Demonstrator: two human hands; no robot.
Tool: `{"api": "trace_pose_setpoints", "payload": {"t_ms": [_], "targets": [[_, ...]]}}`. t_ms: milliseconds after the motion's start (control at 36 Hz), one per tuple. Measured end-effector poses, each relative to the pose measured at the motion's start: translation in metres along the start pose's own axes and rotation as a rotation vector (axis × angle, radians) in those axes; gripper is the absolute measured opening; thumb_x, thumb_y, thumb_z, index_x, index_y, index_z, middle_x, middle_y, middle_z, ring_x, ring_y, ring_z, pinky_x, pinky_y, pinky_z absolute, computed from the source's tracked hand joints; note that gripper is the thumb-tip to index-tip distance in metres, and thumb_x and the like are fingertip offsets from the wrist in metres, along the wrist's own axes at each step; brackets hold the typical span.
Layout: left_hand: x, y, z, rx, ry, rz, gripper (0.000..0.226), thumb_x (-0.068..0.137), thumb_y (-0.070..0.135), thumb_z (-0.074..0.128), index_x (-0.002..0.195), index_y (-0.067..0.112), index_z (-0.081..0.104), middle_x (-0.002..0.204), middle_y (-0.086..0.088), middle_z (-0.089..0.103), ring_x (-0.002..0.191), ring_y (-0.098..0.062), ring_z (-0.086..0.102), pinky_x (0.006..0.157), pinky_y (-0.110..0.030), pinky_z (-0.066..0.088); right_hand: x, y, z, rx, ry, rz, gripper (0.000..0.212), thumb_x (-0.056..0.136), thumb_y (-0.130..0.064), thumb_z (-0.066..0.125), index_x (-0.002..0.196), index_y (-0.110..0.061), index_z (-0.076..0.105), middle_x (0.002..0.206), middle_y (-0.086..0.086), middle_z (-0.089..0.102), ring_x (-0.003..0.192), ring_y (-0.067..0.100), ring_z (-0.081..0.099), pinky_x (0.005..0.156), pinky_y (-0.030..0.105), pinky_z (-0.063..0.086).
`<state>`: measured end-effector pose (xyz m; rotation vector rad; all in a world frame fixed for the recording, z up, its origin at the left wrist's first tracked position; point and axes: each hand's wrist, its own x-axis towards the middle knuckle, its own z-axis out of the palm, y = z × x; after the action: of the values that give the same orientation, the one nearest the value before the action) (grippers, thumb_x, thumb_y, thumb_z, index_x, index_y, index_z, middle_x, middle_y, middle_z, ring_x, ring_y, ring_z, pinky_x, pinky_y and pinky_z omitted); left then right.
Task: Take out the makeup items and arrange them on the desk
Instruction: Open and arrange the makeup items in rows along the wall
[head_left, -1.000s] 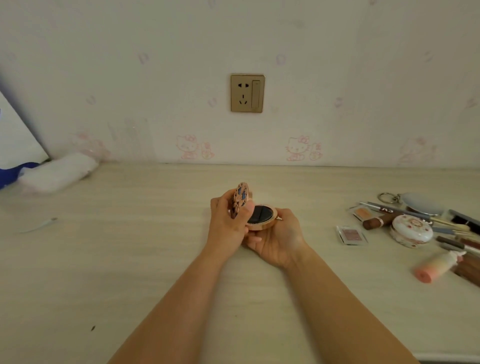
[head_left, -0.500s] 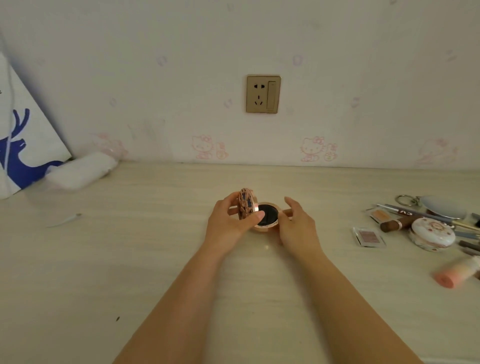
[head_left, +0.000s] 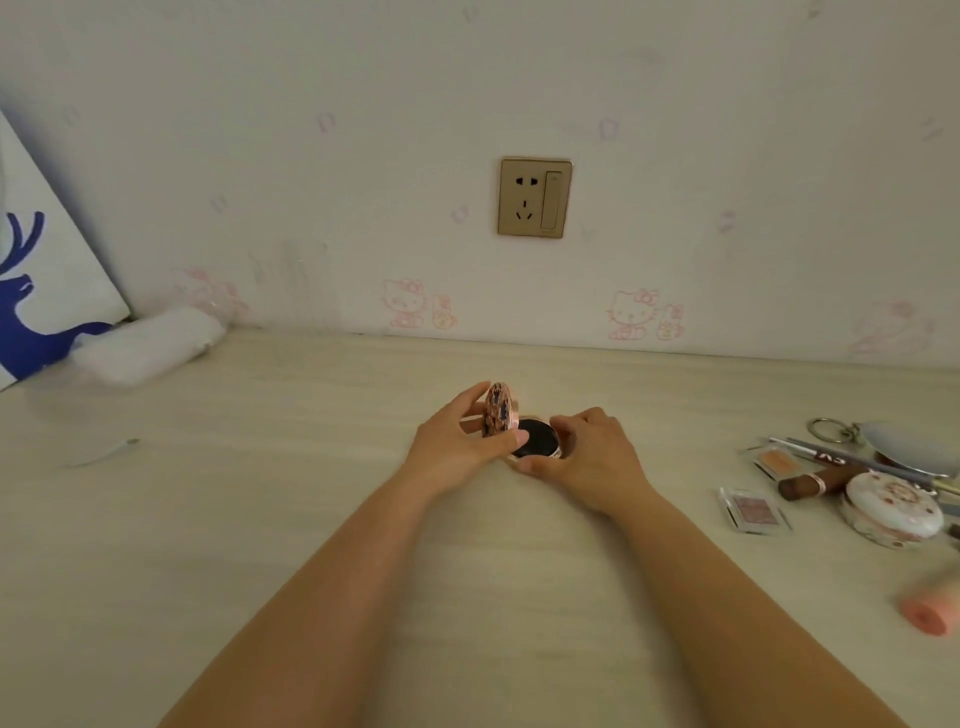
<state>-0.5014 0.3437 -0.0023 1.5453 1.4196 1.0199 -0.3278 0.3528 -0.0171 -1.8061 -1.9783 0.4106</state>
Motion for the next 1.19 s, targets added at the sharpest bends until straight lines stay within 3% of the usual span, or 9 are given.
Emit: {"api": "trace_pose_setpoints", "payload": {"t_ms": [194, 389, 500, 667, 833, 917, 1194], "targets": [[0.045, -0.008, -0.011, -0.054, -0.028, -0.003, 0.067, 0.074, 0.032, 0.077, 0.134, 0.036, 0.047, 0.127, 0.01, 0.058, 0.114, -0.006, 0.057, 0.101, -0.027, 0.043, 0.043, -0.003, 0.01, -0.064, 0.044, 0.015, 0.056, 0.069, -0.074, 0.056, 0.098, -0.026, 0.059, 0.11, -0.004, 0.048, 0.106, 0.018, 0.049, 0.083, 0.03, 0.04], [0.091, -0.014, -0.005, -0.058, 0.025, -0.025, 0.071, 0.078, 0.035, 0.073, 0.14, 0.031, 0.039, 0.132, 0.009, 0.055, 0.12, -0.006, 0.053, 0.107, -0.032, 0.039, 0.09, -0.002, 0.017, -0.058, 0.039, 0.059, 0.05, 0.072, -0.072, 0.054, 0.095, -0.027, 0.055, 0.093, -0.005, 0.046, 0.098, 0.019, 0.052, 0.079, 0.032, 0.037], [0.106, -0.016, -0.002, 0.006, 0.061, 0.018, 0.047, 0.085, 0.035, 0.065, 0.13, 0.031, 0.053, 0.116, 0.016, 0.06, 0.112, -0.002, 0.055, 0.092, -0.017, 0.037, 0.109, -0.001, 0.019, -0.086, 0.043, 0.072, 0.049, 0.074, -0.071, 0.052, 0.096, -0.028, 0.054, 0.092, -0.005, 0.048, 0.102, 0.021, 0.049, 0.079, 0.032, 0.035], [0.12, -0.015, 0.003, 0.083, 0.144, 0.039, 0.022, 0.089, 0.037, 0.058, 0.106, 0.027, 0.067, 0.098, 0.01, 0.068, 0.093, -0.006, 0.059, 0.07, -0.01, 0.04, 0.127, 0.0, 0.021, -0.11, 0.048, 0.076, 0.055, 0.076, -0.071, 0.05, 0.106, -0.025, 0.056, 0.102, 0.0, 0.055, 0.105, 0.023, 0.049, 0.079, 0.032, 0.035], [0.124, -0.014, 0.011, 0.171, 0.259, 0.042, 0.026, 0.094, 0.036, 0.049, 0.097, 0.018, 0.068, 0.083, 0.001, 0.066, 0.084, -0.017, 0.057, 0.074, -0.028, 0.041, 0.138, -0.002, 0.023, -0.121, 0.036, 0.089, 0.061, 0.077, -0.073, 0.048, 0.107, -0.021, 0.055, 0.108, 0.003, 0.056, 0.107, 0.024, 0.049, 0.083, 0.034, 0.038], [0.128, -0.018, 0.013, 0.188, 0.288, 0.038, 0.027, 0.094, 0.037, 0.047, 0.093, 0.018, 0.067, 0.07, 0.005, 0.058, 0.076, -0.017, 0.053, 0.066, -0.027, 0.037, 0.142, -0.002, 0.023, -0.145, 0.027, 0.088, 0.061, 0.078, -0.073, 0.046, 0.108, -0.02, 0.054, 0.11, 0.005, 0.056, 0.108, 0.025, 0.049, 0.084, 0.035, 0.038], [0.129, -0.016, 0.017, 0.196, 0.31, 0.028, 0.031, 0.095, 0.04, 0.046, 0.091, 0.016, 0.065, 0.07, 0.001, 0.061, 0.073, -0.018, 0.057, 0.061, -0.027, 0.037, 0.143, -0.002, 0.027, -0.175, 0.066, 0.096, 0.061, 0.081, -0.07, 0.044, 0.113, -0.019, 0.052, 0.113, 0.005, 0.055, 0.109, 0.025, 0.048, 0.085, 0.035, 0.037]]}}
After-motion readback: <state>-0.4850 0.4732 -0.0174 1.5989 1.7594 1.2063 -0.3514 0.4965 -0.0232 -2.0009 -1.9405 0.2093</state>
